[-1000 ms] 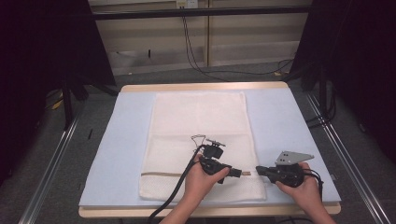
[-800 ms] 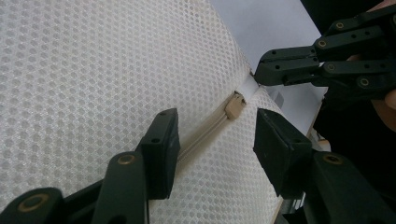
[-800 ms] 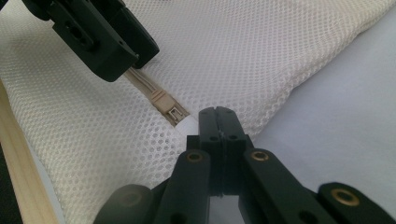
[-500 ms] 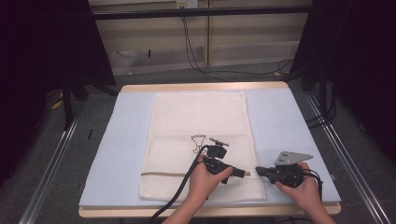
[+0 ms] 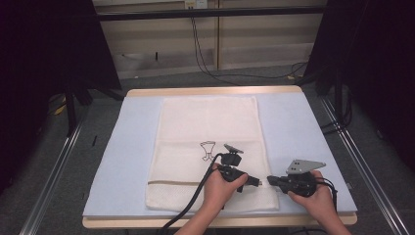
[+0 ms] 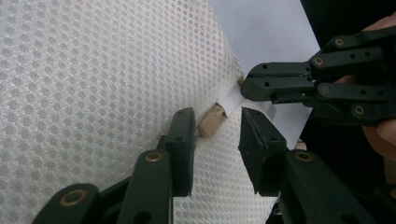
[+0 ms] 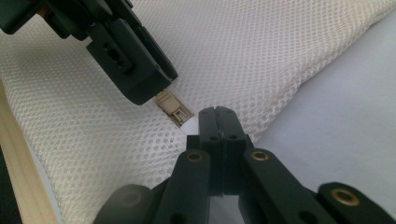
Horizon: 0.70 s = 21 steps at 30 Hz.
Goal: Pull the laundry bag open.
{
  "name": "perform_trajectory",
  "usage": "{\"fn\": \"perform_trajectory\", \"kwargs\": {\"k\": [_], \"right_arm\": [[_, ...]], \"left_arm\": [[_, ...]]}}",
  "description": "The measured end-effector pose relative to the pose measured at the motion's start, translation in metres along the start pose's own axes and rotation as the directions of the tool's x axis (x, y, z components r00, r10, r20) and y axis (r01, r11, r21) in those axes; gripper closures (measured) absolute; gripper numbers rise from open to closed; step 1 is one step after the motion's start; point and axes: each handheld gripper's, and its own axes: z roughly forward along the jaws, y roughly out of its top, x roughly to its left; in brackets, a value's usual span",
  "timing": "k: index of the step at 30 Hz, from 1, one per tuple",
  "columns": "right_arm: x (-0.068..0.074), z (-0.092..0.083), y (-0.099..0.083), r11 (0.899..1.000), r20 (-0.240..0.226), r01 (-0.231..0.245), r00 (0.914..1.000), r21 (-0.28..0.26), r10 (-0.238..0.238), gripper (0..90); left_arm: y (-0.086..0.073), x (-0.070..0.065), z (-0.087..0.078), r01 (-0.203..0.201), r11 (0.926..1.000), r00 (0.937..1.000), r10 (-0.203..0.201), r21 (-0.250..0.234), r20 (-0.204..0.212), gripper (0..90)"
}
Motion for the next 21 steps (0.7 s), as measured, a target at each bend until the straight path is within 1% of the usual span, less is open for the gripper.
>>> {"fn": "perform_trajectory", "kwargs": {"k": [1, 2, 3, 4, 6, 7, 11, 12, 13, 15, 16, 20, 21], "right_arm": [[0.000, 0.000, 0.000, 1.000, 0.000, 0.000, 1.0000, 0.001, 0.000, 90.0], [0.000, 0.001, 0.000, 1.000, -0.001, 0.004, 1.0000, 0.001, -0.004, 90.0], [0.000, 0.001, 0.000, 1.000, 0.001, -0.001, 1.0000, 0.003, 0.001, 90.0], [0.000, 0.001, 0.000, 1.000, 0.001, -0.001, 1.0000, 0.003, 0.001, 90.0], [0.000, 0.001, -0.001, 1.000, -0.004, -0.003, 1.0000, 0.003, 0.003, 90.0], [0.000, 0.001, -0.001, 1.000, -0.002, -0.002, 1.0000, 0.002, 0.002, 90.0], [-0.001, 0.001, -0.001, 1.000, -0.004, -0.008, 1.0000, 0.004, 0.008, 90.0], [-0.001, 0.002, -0.001, 1.000, -0.005, -0.006, 1.0000, 0.003, 0.006, 90.0], [0.000, 0.002, -0.001, 1.000, -0.006, -0.010, 0.9999, 0.007, 0.010, 90.0], [0.000, 0.002, -0.002, 1.000, -0.009, -0.008, 0.9999, 0.009, 0.008, 90.0], [-0.001, 0.002, -0.002, 1.000, -0.013, -0.009, 0.9999, 0.010, 0.009, 90.0], [0.000, 0.004, -0.002, 1.000, -0.016, -0.004, 0.9999, 0.015, 0.004, 90.0], [0.001, 0.004, -0.002, 1.000, -0.018, -0.003, 0.9998, 0.017, 0.003, 90.0]], "left_arm": [[0.000, 0.000, 0.001, 0.002, 1.0000, 1.0000, -0.002, 0.002, 0.000, 66.4], [0.000, 0.000, 0.002, 0.000, 0.9999, 1.0000, 0.000, 0.011, 0.008, 66.6], [0.000, -0.002, 0.004, 0.011, 0.9999, 0.9998, -0.011, -0.008, -0.018, 66.7], [0.000, -0.002, 0.004, 0.011, 0.9999, 0.9998, -0.011, -0.008, -0.018, 67.0], [0.001, -0.001, 0.004, 0.014, 0.9999, 0.9998, -0.014, 0.009, -0.010, 67.9], [0.002, -0.001, 0.005, 0.018, 0.9998, 0.9997, -0.018, 0.008, -0.019, 68.5], [0.003, -0.003, 0.006, 0.017, 0.9996, 0.9995, -0.016, 0.022, -0.026, 69.3], [0.004, -0.004, 0.007, 0.009, 0.9995, 0.9993, -0.008, 0.029, -0.036, 69.7], [0.004, -0.004, 0.008, 0.013, 0.9996, 0.9991, -0.012, 0.025, -0.040, 70.7], [0.005, -0.003, 0.009, 0.019, 0.9993, 0.9994, -0.018, 0.032, -0.031, 76.0], [0.005, -0.004, 0.011, 0.034, 0.9991, 0.9989, -0.033, 0.025, -0.034, 77.1], [0.004, -0.005, 0.013, 0.032, 0.9992, 0.9993, -0.031, 0.025, -0.022, 81.8], [0.005, -0.004, 0.013, 0.022, 0.9993, 0.9989, -0.021, 0.029, -0.041, 83.0]]}}
